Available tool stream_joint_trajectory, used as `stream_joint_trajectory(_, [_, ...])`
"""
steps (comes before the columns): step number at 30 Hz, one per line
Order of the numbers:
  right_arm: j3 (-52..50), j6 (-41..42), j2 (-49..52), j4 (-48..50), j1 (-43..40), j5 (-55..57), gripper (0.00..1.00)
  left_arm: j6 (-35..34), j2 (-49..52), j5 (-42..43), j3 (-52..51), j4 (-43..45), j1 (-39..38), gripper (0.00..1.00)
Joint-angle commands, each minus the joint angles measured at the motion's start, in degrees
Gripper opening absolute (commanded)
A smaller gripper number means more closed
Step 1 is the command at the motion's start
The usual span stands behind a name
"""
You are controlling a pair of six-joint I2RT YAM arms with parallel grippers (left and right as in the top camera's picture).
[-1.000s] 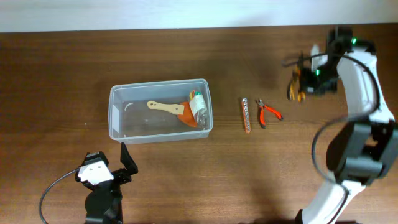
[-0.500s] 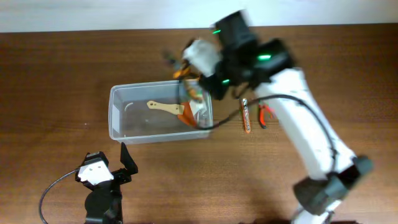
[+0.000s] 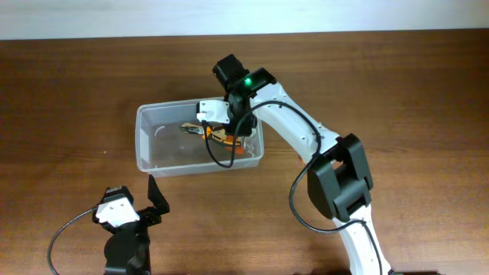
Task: Pack container
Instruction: 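Lower the needle-nose pliers into the container and release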
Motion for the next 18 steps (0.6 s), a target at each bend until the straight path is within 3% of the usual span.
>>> stream_joint_trajectory(1, [0.4, -3.2, -0.4, 2.6, 0.3, 2.8, 0.35, 0.5, -0.3, -0.2, -0.2, 0.0, -0.2, 0.99])
stream_joint_trajectory(4, [1.3, 2.7, -0.8, 5.7, 0.5, 4.4, 0.49, 0.5, -0.3, -0.2, -0.2, 0.0, -0.2, 0.99])
stream_joint_trajectory(5, [2.2, 5.7, -1.0, 6.0, 0.6, 5.0, 0.58, 0.5, -0.3, -0.2, -0.2, 0.0, -0.2, 0.99])
stream_joint_trajectory(6, [3.4, 8.8, -1.1, 5.8, 0.6, 5.1, 0.84, 0.5, -0.3, -0.2, -0.2, 0.0, -0.2, 0.99])
stream_joint_trajectory(7, [5.0, 12.3, -1.5, 5.2, 0.6, 5.5, 0.99, 0.5, -0.3, -0.2, -0.2, 0.0, -0.2, 0.99])
stream_joint_trajectory(16, [29.4, 43.2, -6.2, -12.1, -5.0, 9.2, 0.98, 0.5, -0.3, -0.2, -0.2, 0.0, -0.2, 0.99])
stream_joint_trajectory(18, [34.0, 45.5, -6.5, -16.2, -8.4, 9.2, 0.99, 0.5, -0.3, -0.2, -0.2, 0.0, -0.2, 0.99])
